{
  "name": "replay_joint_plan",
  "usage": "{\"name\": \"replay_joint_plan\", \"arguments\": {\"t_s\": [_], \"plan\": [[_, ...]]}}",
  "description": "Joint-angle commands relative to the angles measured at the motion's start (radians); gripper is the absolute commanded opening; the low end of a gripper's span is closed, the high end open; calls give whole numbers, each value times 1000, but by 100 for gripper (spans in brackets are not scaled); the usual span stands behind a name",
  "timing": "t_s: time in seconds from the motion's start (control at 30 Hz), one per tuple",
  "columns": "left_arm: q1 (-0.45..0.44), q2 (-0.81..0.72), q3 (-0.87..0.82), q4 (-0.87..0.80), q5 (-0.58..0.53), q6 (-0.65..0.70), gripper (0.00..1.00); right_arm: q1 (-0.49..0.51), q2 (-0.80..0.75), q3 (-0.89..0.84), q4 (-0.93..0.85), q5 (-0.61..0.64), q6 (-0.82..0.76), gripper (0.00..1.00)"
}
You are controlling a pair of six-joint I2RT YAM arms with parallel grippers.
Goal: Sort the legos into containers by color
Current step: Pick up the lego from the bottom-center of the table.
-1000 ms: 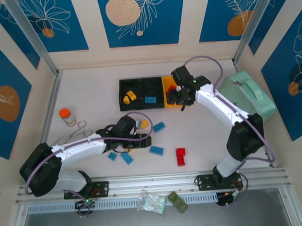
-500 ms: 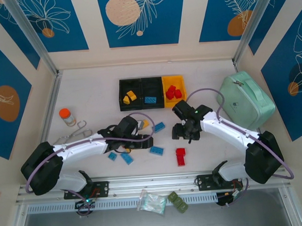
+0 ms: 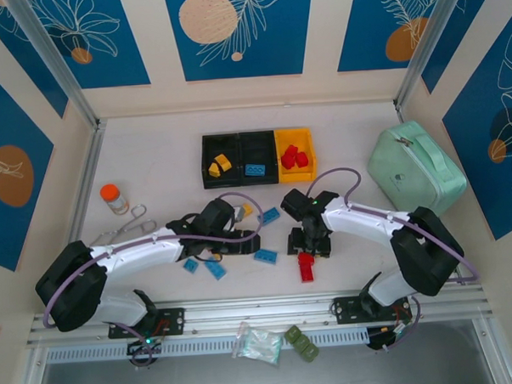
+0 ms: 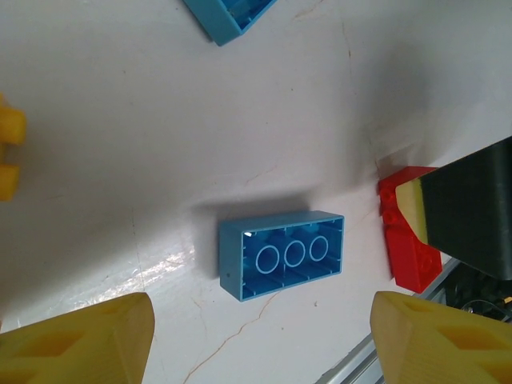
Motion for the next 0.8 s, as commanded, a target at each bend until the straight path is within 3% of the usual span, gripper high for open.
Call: {"name": "replay_joint_plan", "arguments": {"t_s": [0.0,0.3,0.77], "plan": [[-14,10,-14,9,-2,3,71,29,16,-5,-12,-14,39,61],[-18,7,-17,9,-4,4,71,45,33,36,-27,28,26,38],[-18,-66,-4,-33,-72,4,71,-43,43,286,-78,105,-151,34]]}}
